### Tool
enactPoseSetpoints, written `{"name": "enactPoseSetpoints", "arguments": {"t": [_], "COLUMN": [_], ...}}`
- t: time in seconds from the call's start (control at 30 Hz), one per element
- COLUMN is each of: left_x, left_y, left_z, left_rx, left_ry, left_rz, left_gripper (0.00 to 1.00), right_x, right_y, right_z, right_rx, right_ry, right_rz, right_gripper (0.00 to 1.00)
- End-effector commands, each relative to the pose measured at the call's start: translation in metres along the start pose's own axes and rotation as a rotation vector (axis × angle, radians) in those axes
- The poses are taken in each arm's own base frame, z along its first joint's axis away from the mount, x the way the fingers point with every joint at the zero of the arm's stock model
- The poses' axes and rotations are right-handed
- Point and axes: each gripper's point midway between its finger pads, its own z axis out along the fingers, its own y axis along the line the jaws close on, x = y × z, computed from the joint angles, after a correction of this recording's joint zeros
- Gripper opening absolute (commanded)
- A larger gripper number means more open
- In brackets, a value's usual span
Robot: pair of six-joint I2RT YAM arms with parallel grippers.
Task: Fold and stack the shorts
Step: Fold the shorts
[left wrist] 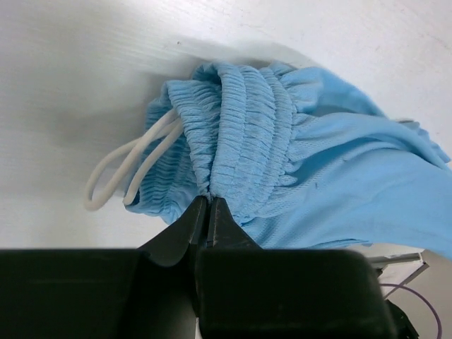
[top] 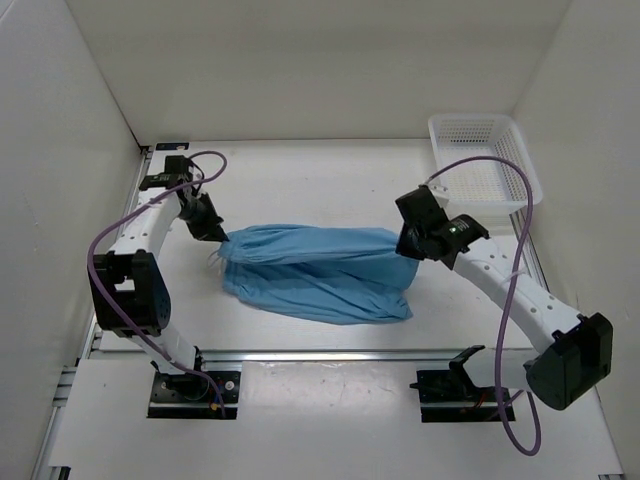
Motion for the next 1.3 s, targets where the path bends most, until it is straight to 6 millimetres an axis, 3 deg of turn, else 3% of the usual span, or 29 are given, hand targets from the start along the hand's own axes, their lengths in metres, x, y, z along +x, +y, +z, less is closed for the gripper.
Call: {"name": "enactPoseSetpoints", "arguments": {"t": [0.0, 0.03, 0.07, 0.13, 0.23, 0.3, 0.37, 0.4, 0.47, 0.53, 0.67, 0.7, 0.83, 1.0, 1.13, 1.27], "left_x": [0.012, 0.024, 0.030, 0.048, 0.062, 0.064, 0.053, 0.049, 0.040, 0.039, 0.046, 0.056, 0.058, 0.065, 0.066, 0.061], "left_y": [0.006, 0.014, 0.017, 0.030, 0.043, 0.047, 0.045, 0.045, 0.052, 0.062, 0.061, 0.060, 0.042, 0.051, 0.057, 0.056], "left_z": [-0.003, 0.005, 0.006, 0.010, 0.015, 0.016, 0.011, 0.011, 0.008, 0.009, 0.019, 0.024, 0.036, 0.064, 0.087, 0.096], "left_rx": [-0.013, -0.031, -0.032, -0.043, -0.046, -0.043, -0.033, -0.041, -0.067, -0.110, -0.075, -0.052, 0.005, -0.026, -0.040, -0.051], "left_ry": [0.024, 0.063, 0.065, 0.083, 0.105, 0.116, 0.083, 0.076, 0.058, 0.059, 0.065, 0.093, 0.094, 0.125, 0.149, 0.144], "left_rz": [0.014, 0.003, 0.003, -0.012, -0.045, -0.052, -0.045, -0.044, -0.075, -0.088, -0.097, -0.103, -0.067, -0.120, -0.156, -0.153], "left_gripper": [0.10, 0.10, 0.10, 0.10, 0.49, 0.70, 0.72, 0.72, 0.82, 0.82, 0.88, 0.90, 1.00, 0.94, 0.80, 0.74], "right_x": [0.028, 0.040, 0.066, 0.098, 0.144, 0.147, 0.135, 0.119, 0.100, 0.081, 0.068, 0.066, 0.070, 0.071, 0.071, 0.069], "right_y": [-0.034, -0.036, -0.047, -0.042, -0.041, -0.045, -0.046, -0.042, -0.039, -0.034, -0.028, -0.026, -0.016, -0.011, -0.011, -0.011], "right_z": [0.002, 0.000, 0.007, 0.003, 0.008, 0.011, 0.010, 0.008, 0.006, 0.006, 0.016, 0.017, 0.024, 0.026, 0.026, 0.024], "right_rx": [0.098, 0.083, 0.097, 0.030, -0.013, 0.011, 0.035, 0.044, 0.056, 0.057, 0.052, 0.041, 0.014, -0.007, -0.007, -0.013], "right_ry": [0.049, 0.062, 0.110, 0.180, 0.287, 0.291, 0.257, 0.213, 0.168, 0.139, 0.140, 0.139, 0.175, 0.181, 0.181, 0.175], "right_rz": [-0.044, -0.039, -0.045, -0.018, -0.016, -0.012, -0.031, -0.041, -0.059, -0.048, -0.039, -0.025, -0.035, -0.042, -0.042, -0.039], "right_gripper": [0.00, 0.00, 0.00, 0.00, 0.57, 0.80, 0.85, 0.85, 0.87, 0.88, 0.88, 0.88, 0.88, 0.89, 0.89, 0.89]}}
